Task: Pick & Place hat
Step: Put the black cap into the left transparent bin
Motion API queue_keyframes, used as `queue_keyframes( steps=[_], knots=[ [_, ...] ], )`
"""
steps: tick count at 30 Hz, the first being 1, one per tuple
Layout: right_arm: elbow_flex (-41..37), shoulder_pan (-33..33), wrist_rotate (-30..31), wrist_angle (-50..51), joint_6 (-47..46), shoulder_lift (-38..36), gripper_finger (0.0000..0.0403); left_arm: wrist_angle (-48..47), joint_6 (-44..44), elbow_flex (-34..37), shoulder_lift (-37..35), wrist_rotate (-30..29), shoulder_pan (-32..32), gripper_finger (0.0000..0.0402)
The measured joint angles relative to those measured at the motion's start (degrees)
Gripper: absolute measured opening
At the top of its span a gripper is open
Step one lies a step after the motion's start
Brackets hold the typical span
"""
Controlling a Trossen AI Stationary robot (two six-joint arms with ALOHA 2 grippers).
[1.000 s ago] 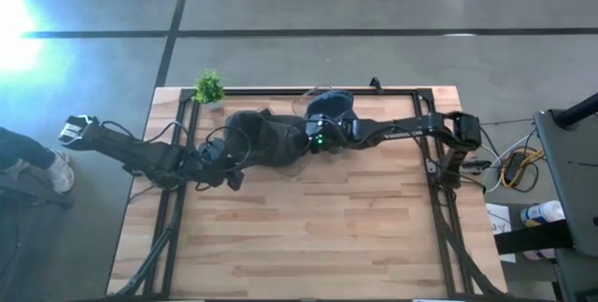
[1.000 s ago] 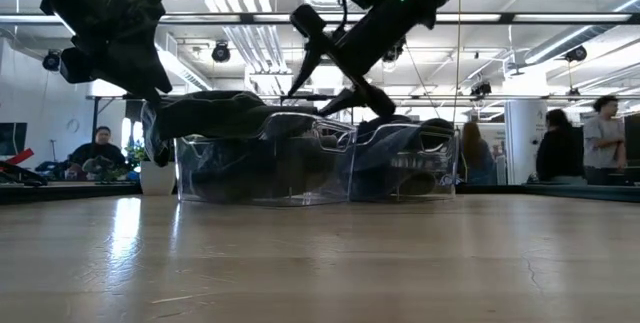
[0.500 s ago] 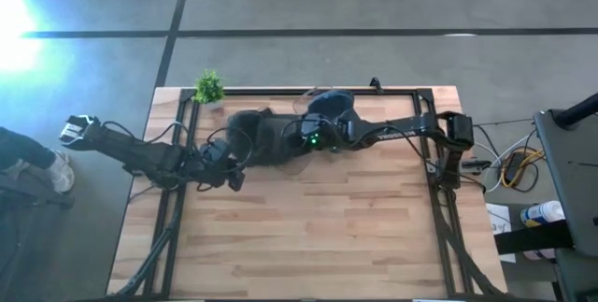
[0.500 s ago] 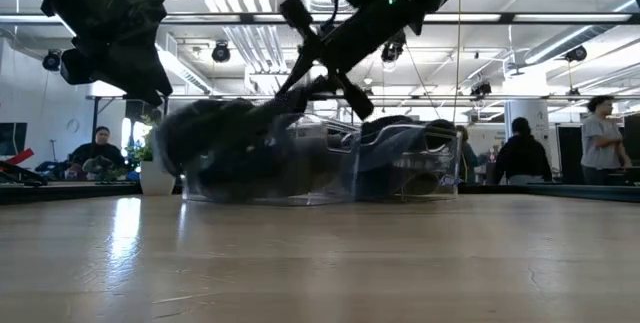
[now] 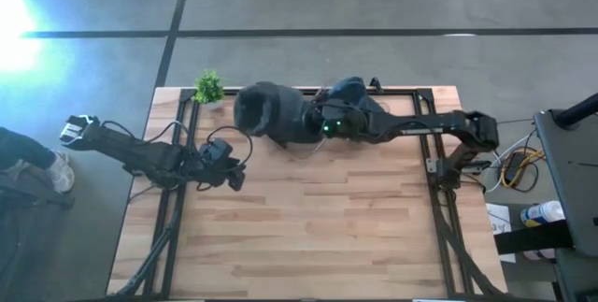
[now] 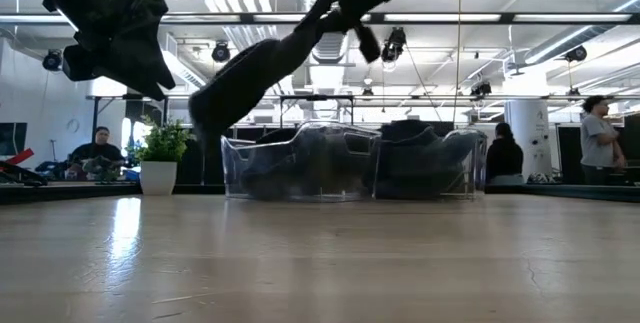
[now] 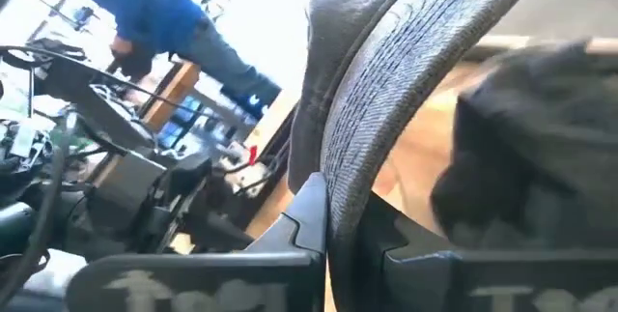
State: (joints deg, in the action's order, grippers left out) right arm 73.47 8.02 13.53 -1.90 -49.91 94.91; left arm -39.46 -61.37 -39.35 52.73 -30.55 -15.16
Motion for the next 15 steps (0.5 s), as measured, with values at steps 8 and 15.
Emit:
queue_keyframes(
  steps=[8,15],
  knots=[
    [-1.0,-3.7,15.0,14.9,2.3,-5.7,0.001,0.0,-0.3,0.1,0.0,0.1,0.0,0.014],
    [-5.0,-5.5,21.2,13.8,-0.3,-5.2,0.0009,0.0,-0.4,0.1,0.0,1.5,0.0,0.014]
  ],
)
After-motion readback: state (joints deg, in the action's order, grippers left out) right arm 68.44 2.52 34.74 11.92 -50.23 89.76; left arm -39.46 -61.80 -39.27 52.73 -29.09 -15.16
